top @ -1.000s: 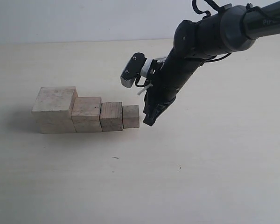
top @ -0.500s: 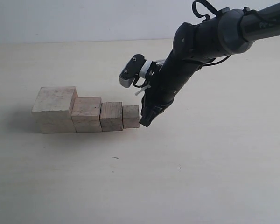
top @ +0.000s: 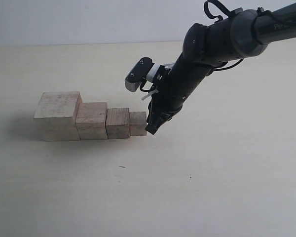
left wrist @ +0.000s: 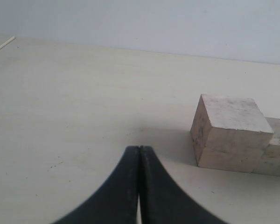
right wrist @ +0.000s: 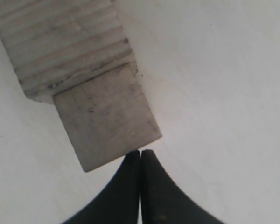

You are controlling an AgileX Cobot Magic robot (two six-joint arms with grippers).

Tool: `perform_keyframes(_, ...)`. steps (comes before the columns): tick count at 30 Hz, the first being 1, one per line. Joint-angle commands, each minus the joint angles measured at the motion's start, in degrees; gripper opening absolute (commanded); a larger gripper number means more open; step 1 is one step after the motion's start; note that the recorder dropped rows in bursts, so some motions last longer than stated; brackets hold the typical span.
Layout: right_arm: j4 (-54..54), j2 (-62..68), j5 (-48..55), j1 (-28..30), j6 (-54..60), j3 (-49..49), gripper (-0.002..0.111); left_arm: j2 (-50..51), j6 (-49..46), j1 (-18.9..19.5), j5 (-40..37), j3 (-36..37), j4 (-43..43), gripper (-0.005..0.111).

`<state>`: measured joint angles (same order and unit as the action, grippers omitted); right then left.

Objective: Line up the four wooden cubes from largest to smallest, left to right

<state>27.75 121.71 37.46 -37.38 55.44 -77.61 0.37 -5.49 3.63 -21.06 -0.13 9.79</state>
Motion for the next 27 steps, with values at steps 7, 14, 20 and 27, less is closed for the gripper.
perform_keyframes(7,0.68,-0.02,0.29,0.03,0.50,-0.01,0.000,-0.37,0.01,-0.29,0.51,0.13,-0.16,0.000)
perform_keyframes(14,0.39,-0.02,0.15,0.03,0.80,-0.01,0.000,-0.37,0.01,-0.29,0.51,0.13,-0.16,0.000)
perform_keyframes(20,-3.28,-2.09,0.44,0.03,0.70,-0.01,0.000,-0.37,0.01,-0.29,0.51,0.13,-0.16,0.000)
perform_keyframes(27,-23.50,-7.55,3.46,0.03,-24.02,-0.01,0.000,-0.37,0.01,-0.29,0.51,0.13,-0.16,0.000)
